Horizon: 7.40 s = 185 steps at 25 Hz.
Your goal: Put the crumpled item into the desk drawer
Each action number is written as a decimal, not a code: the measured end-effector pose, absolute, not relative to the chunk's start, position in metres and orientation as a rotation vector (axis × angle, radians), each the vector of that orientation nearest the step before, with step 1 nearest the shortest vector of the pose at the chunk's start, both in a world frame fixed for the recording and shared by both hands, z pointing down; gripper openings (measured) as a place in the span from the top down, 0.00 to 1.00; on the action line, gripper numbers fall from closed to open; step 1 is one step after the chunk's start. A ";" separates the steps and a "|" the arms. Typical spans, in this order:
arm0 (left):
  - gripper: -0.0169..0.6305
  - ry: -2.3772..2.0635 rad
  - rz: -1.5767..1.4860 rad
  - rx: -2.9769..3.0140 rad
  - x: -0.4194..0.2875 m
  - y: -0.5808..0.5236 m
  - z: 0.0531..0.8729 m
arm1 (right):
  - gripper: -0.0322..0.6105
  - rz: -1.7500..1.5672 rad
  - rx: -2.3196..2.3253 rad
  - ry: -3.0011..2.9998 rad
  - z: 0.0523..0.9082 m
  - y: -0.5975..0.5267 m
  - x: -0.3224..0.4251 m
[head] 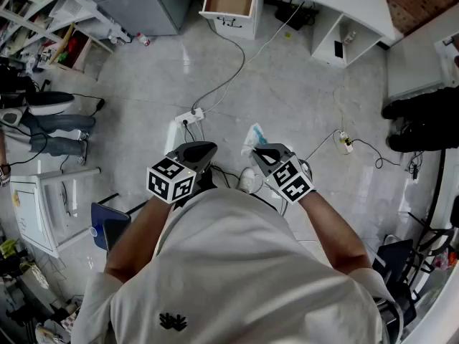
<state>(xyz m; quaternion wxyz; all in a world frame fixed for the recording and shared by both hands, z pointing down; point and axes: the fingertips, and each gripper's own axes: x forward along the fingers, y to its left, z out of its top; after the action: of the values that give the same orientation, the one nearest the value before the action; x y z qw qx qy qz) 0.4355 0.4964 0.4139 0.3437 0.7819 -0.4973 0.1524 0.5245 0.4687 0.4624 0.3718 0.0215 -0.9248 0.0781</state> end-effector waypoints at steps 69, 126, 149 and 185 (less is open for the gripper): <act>0.93 -1.050 0.463 2.216 -0.154 0.001 0.436 | 0.91 0.050 0.280 -2.147 0.536 -0.057 -0.056; 0.93 -0.823 0.586 2.057 -0.196 -0.206 0.553 | 0.83 0.282 0.491 -1.793 0.856 -0.408 -0.046; 0.93 -0.734 0.563 2.299 -0.236 -0.116 0.476 | 0.90 0.725 0.967 -2.022 0.650 -0.216 -0.030; 0.92 -0.734 0.565 2.351 -0.272 -0.013 0.442 | 0.90 0.715 0.709 -2.272 0.506 -0.004 -0.173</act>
<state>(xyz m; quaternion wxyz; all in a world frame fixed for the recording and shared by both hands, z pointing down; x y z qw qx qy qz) -0.2716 -0.0127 0.4417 0.3025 0.8867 -0.2770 0.2133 -0.1734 -0.0041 0.5060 0.3222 0.2701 -0.8655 0.2723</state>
